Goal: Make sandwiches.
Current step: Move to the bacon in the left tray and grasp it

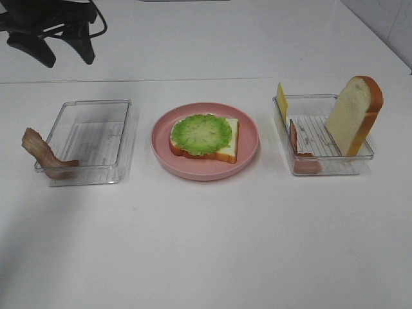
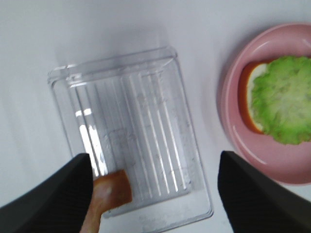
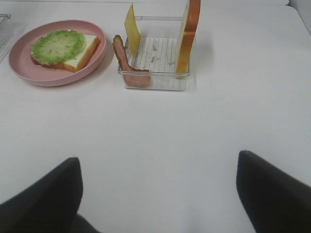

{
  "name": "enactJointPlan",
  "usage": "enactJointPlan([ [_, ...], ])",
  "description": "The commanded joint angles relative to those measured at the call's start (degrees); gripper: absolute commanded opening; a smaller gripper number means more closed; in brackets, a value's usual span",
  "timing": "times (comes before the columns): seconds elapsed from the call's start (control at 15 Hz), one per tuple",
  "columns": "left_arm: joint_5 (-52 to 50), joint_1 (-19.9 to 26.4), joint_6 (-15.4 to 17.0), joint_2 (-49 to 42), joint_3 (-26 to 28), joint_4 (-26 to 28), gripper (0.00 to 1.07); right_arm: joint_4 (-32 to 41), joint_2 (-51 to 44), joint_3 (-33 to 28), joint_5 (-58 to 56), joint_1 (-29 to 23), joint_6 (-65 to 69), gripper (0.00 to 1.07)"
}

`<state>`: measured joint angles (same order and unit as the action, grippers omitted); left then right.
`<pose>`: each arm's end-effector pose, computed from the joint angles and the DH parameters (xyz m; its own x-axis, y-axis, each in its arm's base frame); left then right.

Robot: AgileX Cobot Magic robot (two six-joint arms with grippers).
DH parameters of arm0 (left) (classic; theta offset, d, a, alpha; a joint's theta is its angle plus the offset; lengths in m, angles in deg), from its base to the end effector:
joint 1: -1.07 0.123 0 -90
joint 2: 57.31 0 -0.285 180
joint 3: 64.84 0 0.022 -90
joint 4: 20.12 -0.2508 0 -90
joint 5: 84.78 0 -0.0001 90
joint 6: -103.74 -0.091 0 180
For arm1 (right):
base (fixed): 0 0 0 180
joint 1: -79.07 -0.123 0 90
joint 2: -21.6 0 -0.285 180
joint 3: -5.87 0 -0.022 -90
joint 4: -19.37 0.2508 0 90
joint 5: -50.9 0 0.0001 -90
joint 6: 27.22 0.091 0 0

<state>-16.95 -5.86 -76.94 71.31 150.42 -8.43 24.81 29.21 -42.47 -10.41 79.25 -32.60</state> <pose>0.4535 -0.0723 0.2685 -0.9471 0.0498 -0.3170 0.1176 0.9730 -0.1985 -0.0063 0.0076 0.2779 -0.4524 -0.0466 -0.8906 -0.0928 0.9957 -0.0050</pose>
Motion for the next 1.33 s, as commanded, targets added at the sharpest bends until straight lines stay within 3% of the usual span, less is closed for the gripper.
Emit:
enactJointPlan([
  [0.07, 6.1, 1.9, 0.3, -0.6, 0.0, 0.0, 0.62, 0.2, -0.8, -0.1, 0.5, 0.4, 0.1, 0.82],
  [0.4, 6.0, 3.0, 1.3, -1.5, -0.1, -2.1, 0.62, 0.2, -0.8, -0.1, 0.5, 0.4, 0.1, 0.82],
  [0.67, 6.0, 3.0, 2.8, -10.6, -9.1, -9.6, 0.62, 0.2, -0.8, -0.1, 0.5, 0.4, 0.1, 0.82],
  [1.07, 4.5, 3.0, 4.6, -16.4, -23.0, -10.0, 0.62, 0.2, -0.8, -0.1, 0.5, 0.4, 0.1, 0.82],
  [1.33, -4.6, 3.0, 5.6, -16.2, -29.2, -8.4, 0.62, 0.2, -0.8, -0.1, 0.5, 0.4, 0.1, 0.82],
])
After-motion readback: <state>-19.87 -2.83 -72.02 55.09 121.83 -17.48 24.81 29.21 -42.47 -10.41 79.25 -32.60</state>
